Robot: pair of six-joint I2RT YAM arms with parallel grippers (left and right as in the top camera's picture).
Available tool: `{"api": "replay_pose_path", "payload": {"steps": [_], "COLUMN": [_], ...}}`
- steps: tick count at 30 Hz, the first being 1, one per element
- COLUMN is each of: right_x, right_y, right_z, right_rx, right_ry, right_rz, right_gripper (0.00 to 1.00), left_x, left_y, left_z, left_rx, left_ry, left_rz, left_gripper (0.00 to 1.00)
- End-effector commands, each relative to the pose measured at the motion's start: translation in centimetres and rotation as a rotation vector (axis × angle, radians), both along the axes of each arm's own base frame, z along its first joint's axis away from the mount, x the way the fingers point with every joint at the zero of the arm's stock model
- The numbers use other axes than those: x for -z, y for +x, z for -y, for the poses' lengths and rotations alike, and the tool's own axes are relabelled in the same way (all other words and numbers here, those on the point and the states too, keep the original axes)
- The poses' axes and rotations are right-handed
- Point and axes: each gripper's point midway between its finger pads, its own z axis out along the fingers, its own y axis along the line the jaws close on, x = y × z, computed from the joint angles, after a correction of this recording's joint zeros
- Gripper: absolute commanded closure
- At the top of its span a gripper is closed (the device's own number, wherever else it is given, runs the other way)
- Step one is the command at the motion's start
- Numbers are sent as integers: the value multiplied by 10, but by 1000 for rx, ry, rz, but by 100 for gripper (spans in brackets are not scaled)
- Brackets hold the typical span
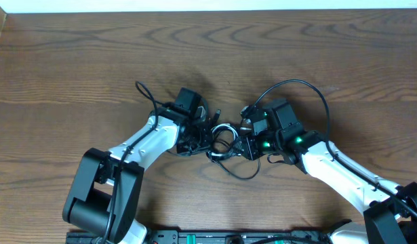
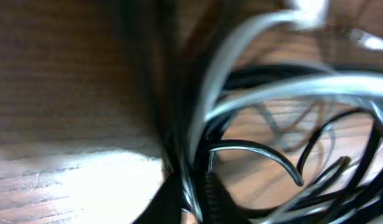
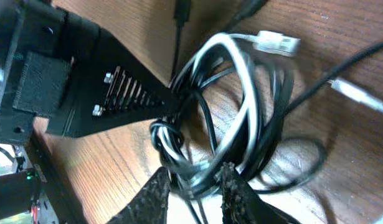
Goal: Untangle cables
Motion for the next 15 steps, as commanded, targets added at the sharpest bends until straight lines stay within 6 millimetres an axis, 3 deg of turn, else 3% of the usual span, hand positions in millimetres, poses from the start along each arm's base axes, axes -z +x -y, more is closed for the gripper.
{"api": "replay_pose_path", "payload": {"steps": [1, 7, 11, 15], "right_x": [-1, -21, -16, -5], "right_y": [-1, 10, 6, -1], "right_z": [-4, -4, -1, 6], "right_rx": [-9, 47, 107, 143], "right_ry": [3, 43, 35, -23], "right_rz": [12, 25, -51, -102], "right_gripper": [78, 73, 58, 51], "left_x": [2, -26, -40, -35], "left_y": [-1, 12, 18, 16], "left_z": [-3, 7, 10, 4], "left_rx": [34, 163, 209, 216], "left_ry": [12, -41, -54, -21], "left_rz": [21, 145, 215, 208], "left_gripper": [92, 92, 83, 76]}}
